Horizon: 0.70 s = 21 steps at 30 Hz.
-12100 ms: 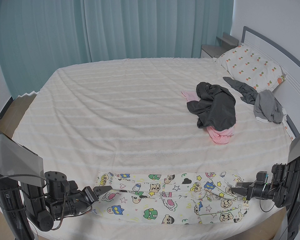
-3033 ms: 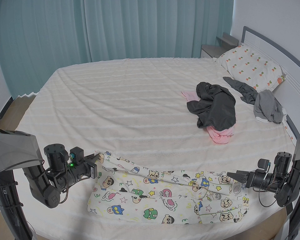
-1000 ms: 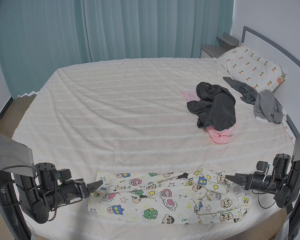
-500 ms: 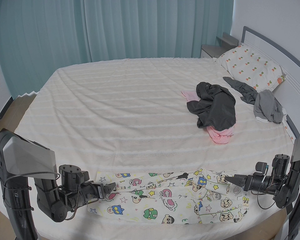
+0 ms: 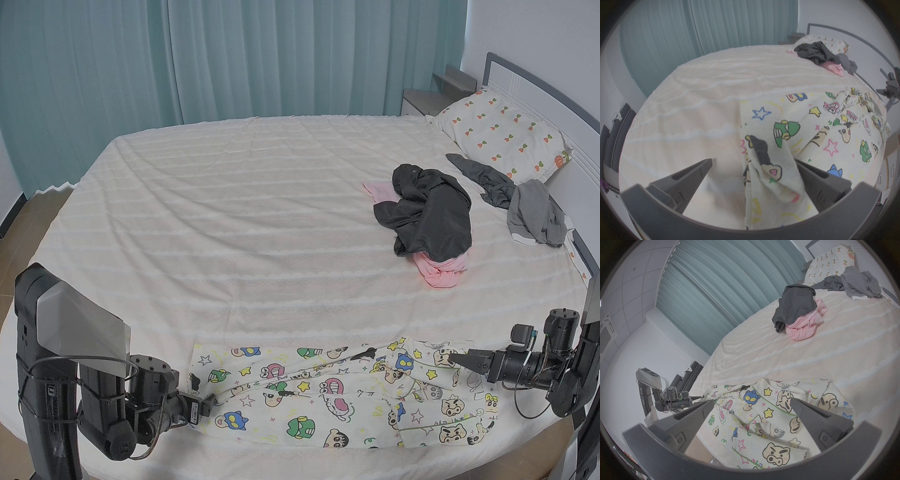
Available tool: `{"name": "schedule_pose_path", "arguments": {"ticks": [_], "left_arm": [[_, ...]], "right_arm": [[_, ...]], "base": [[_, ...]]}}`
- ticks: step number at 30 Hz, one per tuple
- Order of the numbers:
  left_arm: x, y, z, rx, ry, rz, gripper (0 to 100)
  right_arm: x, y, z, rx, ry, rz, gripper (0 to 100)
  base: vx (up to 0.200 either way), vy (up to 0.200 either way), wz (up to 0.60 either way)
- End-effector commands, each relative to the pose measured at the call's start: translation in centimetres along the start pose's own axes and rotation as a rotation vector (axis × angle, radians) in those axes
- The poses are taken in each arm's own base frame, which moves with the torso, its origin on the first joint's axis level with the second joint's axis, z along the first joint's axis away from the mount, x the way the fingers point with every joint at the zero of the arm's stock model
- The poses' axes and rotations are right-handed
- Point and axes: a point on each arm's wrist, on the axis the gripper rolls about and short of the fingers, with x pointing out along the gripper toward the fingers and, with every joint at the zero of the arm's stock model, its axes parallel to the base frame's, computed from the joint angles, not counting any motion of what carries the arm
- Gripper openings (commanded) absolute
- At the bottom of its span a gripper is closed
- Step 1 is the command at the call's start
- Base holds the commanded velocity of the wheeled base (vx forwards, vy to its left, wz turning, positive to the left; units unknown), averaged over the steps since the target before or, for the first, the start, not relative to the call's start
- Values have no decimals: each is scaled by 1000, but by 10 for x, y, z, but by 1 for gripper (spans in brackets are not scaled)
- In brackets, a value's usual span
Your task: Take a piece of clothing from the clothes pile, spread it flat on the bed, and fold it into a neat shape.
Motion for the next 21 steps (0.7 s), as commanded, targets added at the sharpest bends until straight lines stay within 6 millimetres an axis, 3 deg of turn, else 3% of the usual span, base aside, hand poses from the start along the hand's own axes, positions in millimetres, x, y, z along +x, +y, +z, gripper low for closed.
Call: {"name": "schedule_pose_path", "arguments": {"ticks": [1, 11, 16, 21], "left_arm": [[-4, 3, 11, -34, -66, -1, 100], [-23, 18, 41, -194, -197, -134, 100], [-14, 13, 39, -338, -87, -283, 100], [4, 11, 40, -356, 15, -307, 100]], "right_arm": [[0, 0, 1, -8, -9, 3, 100], [0, 0, 1, -8, -9, 3, 100], [0, 0, 1, -9, -9, 1, 100], [0, 0, 1, -9, -9, 1, 100]], "base": [[0, 0, 0], [0, 0, 0], [0, 0, 0], [0, 0, 0]]}}
